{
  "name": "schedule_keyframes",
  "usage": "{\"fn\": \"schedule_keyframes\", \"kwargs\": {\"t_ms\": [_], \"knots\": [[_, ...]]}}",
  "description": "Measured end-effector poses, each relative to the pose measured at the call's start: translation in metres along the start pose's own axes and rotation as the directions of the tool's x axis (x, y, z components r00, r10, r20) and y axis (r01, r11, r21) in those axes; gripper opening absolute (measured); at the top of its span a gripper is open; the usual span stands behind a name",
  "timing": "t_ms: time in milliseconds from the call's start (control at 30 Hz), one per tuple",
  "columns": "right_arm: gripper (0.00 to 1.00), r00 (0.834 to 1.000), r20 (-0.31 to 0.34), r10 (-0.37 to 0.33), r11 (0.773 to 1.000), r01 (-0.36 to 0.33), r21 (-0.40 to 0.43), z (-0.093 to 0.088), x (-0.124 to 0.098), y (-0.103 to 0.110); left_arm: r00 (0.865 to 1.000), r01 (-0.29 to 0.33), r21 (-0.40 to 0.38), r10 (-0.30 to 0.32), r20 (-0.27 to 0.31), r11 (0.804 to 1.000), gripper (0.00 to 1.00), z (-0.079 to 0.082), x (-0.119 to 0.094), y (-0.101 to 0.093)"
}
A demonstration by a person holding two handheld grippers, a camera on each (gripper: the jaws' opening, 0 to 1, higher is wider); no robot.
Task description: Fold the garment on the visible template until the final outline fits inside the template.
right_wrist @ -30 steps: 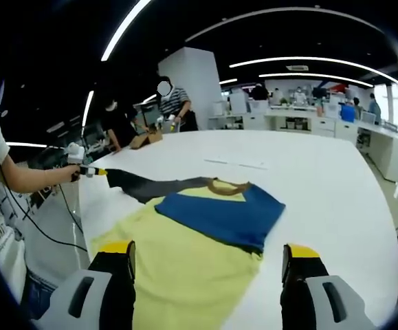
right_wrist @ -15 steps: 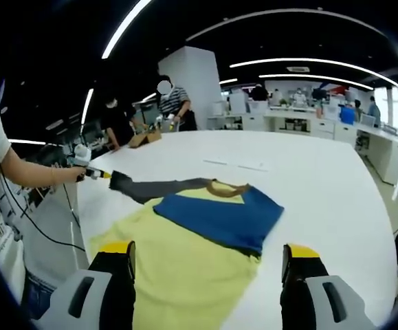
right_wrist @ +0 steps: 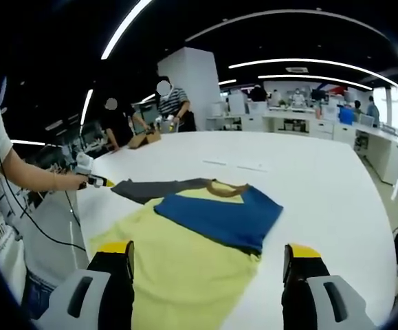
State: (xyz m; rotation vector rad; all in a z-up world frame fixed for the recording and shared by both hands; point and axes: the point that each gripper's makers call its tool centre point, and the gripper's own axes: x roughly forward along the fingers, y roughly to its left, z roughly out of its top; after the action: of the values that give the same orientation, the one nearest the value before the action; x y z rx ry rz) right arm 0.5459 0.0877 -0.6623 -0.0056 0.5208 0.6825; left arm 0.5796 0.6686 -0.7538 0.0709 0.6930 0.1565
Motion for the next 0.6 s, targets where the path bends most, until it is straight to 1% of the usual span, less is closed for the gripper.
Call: {"fn": "schedule_keyframes", "kwargs": {"t_ms": [67,100,200,267,333,400,433,467,500,533,600], "knots": [[0.9,1.0,0.001,0.001,1.0,-0.001,-0.003,0.0,-0.001,0.0,1.0,0.0,-0.002,0.0,-0.007,1.0,0.27,-0.005,0.001,-0.001],[0.9,1.0,0.002,0.001,1.0,-0.001,-0.005,0.0,-0.001,0.001,1.0,-0.002,-0.015,0.002,-0.023,1.0,0.26,-0.009,0.002,-0.001],[0.91,1.0,0.001,0.001,1.0,-0.001,-0.003,-0.002,-0.002,0.002,1.0,-0.004,-0.015,0.003,-0.028,1.0,0.23,-0.013,0.004,-0.001],[0.91,1.0,0.002,0.001,1.0,-0.001,-0.001,-0.003,-0.003,0.002,0.999,-0.01,-0.018,0.009,-0.042,1.0,0.21,-0.017,0.005,-0.001],[0.92,1.0,0.003,0.002,1.0,-0.002,0.003,-0.004,-0.003,0.003,0.999,-0.011,-0.042,0.009,-0.033,0.999,0.18,-0.017,0.005,0.0],[0.92,1.0,0.001,0.0,1.0,0.0,0.005,-0.006,-0.004,0.003,0.999,-0.016,-0.066,0.014,-0.035,0.998,0.16,-0.019,0.006,0.003],[0.92,1.0,-0.001,-0.001,1.0,0.001,0.005,-0.007,-0.004,0.003,1.0,-0.018,-0.076,0.016,-0.027,0.997,0.16,-0.02,0.006,0.004],[0.92,1.0,-0.003,-0.003,1.0,0.003,0.007,-0.008,-0.004,0.004,1.0,-0.016,-0.12,0.014,-0.014,0.993,0.16,-0.019,0.007,0.004],[0.92,1.0,-0.003,-0.006,1.0,0.006,0.009,-0.009,-0.005,0.004,1.0,-0.012,-0.156,0.009,-0.016,0.988,0.16,-0.021,0.007,0.003],[0.92,1.0,-0.002,-0.008,1.0,0.008,0.011,-0.009,-0.005,0.004,1.0,-0.012,-0.181,0.011,-0.008,0.983,0.15,-0.021,0.006,0.004],[0.92,1.0,-0.002,-0.012,1.0,0.012,0.018,-0.01,-0.006,0.003,1.0,-0.005,-0.187,0.005,-0.002,0.982,0.14,-0.022,0.007,0.005]]}}
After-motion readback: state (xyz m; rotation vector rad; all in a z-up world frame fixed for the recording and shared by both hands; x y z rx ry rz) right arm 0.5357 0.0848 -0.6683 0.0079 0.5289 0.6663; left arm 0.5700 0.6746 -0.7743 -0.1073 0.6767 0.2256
